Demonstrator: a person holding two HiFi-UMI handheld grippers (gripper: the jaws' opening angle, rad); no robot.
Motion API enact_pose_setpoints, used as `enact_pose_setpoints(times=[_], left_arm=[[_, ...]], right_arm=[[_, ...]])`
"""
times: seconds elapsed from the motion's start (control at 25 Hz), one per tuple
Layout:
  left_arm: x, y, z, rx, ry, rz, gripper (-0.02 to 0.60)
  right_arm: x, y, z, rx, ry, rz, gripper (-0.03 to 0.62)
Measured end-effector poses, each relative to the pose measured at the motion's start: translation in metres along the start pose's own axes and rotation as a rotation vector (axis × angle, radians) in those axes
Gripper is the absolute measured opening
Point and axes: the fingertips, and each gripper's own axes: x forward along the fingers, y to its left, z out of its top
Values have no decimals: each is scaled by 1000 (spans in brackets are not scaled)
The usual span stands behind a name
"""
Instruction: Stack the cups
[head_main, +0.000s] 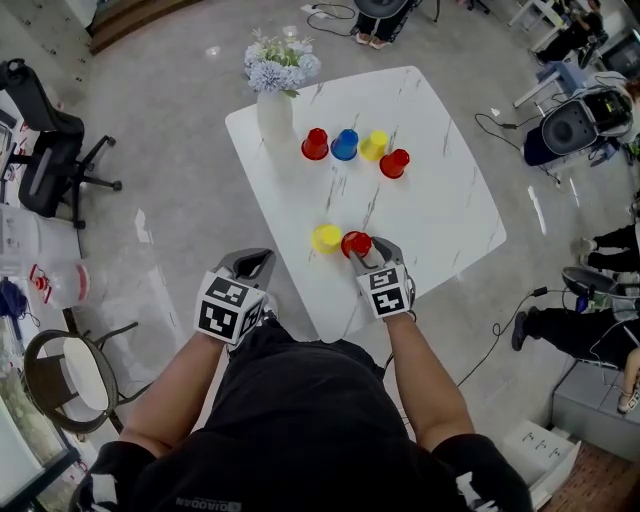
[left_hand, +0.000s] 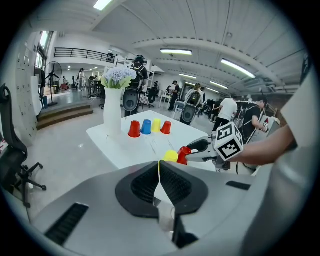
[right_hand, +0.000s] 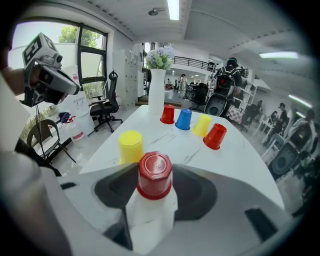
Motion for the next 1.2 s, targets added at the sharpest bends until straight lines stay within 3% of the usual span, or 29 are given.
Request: enact_pose_setpoints(times=[0.2, 0.44, 0.64, 0.88, 1.2], left_arm=[[1, -1, -5, 0, 13, -1, 9], [0, 4, -5, -8, 7, 2, 9], [2, 8, -2, -22, -11, 6, 9], [-4, 22, 2, -36, -31, 23, 9], [-24, 58, -13, -91, -27, 89, 9]], right_arm=[[5, 0, -4, 51, 2, 21, 219], [-18, -4, 14, 37, -48, 16, 224], [-36, -16, 63, 31, -145, 7, 224], [-18, -20, 140, -29, -219, 35, 224], [50, -28, 214, -68, -168, 85, 224]])
